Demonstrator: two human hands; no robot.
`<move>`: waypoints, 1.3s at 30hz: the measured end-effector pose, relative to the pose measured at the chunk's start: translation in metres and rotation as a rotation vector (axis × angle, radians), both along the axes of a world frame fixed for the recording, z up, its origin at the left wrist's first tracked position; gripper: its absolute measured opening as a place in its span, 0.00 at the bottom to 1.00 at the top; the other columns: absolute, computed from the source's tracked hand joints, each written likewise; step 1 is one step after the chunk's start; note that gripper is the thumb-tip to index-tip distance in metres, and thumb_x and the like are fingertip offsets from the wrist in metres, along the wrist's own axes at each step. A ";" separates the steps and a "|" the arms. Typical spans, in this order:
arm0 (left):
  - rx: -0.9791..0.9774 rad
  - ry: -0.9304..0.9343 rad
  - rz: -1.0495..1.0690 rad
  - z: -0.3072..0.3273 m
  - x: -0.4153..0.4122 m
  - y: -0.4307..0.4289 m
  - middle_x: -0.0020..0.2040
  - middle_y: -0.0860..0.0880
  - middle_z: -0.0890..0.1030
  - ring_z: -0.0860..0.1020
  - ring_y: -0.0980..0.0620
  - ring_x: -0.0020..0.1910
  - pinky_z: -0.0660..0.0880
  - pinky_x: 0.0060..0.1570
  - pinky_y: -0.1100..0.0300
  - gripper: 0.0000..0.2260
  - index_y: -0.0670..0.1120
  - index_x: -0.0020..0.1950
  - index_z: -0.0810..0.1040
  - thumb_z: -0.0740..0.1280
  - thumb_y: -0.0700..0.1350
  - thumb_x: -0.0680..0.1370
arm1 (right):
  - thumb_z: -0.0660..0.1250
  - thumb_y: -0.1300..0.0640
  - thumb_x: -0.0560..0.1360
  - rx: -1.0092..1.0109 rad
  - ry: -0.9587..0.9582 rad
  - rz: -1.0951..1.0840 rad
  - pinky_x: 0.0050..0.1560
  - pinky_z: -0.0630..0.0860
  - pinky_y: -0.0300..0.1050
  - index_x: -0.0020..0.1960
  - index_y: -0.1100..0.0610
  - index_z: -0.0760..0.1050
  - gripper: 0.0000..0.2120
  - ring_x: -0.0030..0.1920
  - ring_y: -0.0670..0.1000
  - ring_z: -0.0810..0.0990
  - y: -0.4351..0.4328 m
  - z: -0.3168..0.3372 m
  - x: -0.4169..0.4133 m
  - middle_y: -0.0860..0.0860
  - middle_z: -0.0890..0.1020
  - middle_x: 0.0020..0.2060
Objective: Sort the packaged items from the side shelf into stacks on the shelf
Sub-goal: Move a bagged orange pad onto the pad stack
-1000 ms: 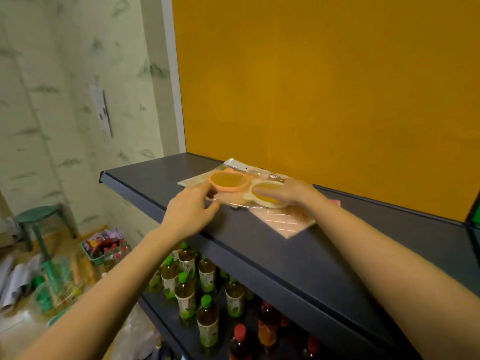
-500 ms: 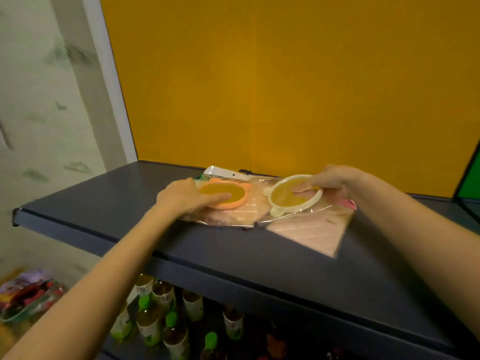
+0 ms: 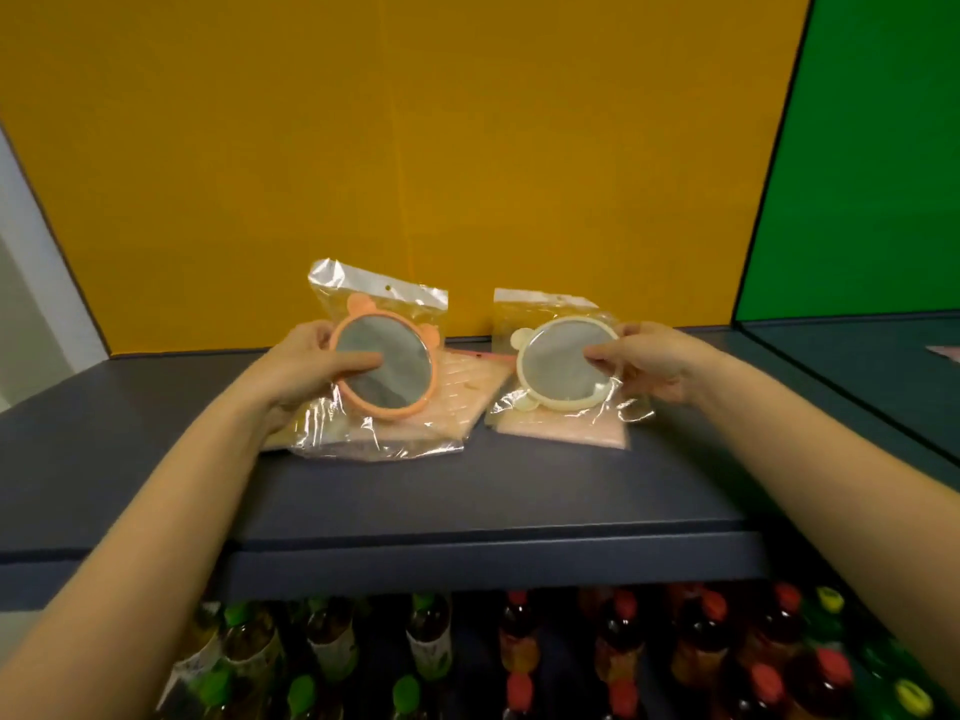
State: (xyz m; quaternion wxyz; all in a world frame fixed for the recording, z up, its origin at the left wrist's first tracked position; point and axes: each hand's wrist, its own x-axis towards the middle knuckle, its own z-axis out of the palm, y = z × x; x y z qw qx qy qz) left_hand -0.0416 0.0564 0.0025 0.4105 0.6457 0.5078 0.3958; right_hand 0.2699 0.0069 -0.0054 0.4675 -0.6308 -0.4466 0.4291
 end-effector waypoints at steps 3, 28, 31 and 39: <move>0.098 -0.084 -0.033 0.011 0.012 -0.010 0.39 0.46 0.81 0.77 0.55 0.31 0.69 0.32 0.61 0.04 0.44 0.46 0.75 0.68 0.37 0.74 | 0.62 0.63 0.78 0.011 -0.026 -0.032 0.35 0.75 0.43 0.43 0.56 0.71 0.06 0.33 0.47 0.76 -0.018 -0.004 0.003 0.52 0.76 0.35; -0.162 -0.301 -0.528 0.002 0.391 -0.183 0.33 0.46 0.79 0.77 0.52 0.27 0.72 0.24 0.64 0.04 0.42 0.48 0.77 0.64 0.37 0.76 | 0.64 0.57 0.75 0.124 0.046 -0.808 0.35 0.69 0.44 0.40 0.60 0.75 0.07 0.34 0.54 0.71 -0.312 0.000 0.296 0.56 0.74 0.35; -0.189 -0.327 -0.527 -0.006 0.442 -0.210 0.33 0.45 0.76 0.74 0.50 0.31 0.69 0.34 0.58 0.04 0.41 0.47 0.78 0.64 0.37 0.76 | 0.63 0.58 0.75 0.122 0.032 -0.837 0.26 0.62 0.40 0.36 0.58 0.71 0.09 0.27 0.51 0.66 -0.351 -0.003 0.337 0.54 0.69 0.30; -0.238 -0.356 -0.511 -0.006 0.536 -0.251 0.35 0.46 0.74 0.72 0.50 0.33 0.69 0.36 0.57 0.03 0.41 0.42 0.75 0.63 0.37 0.76 | 0.62 0.58 0.75 0.224 0.174 -0.911 0.36 0.67 0.46 0.45 0.61 0.74 0.06 0.33 0.53 0.69 -0.402 -0.004 0.422 0.54 0.70 0.35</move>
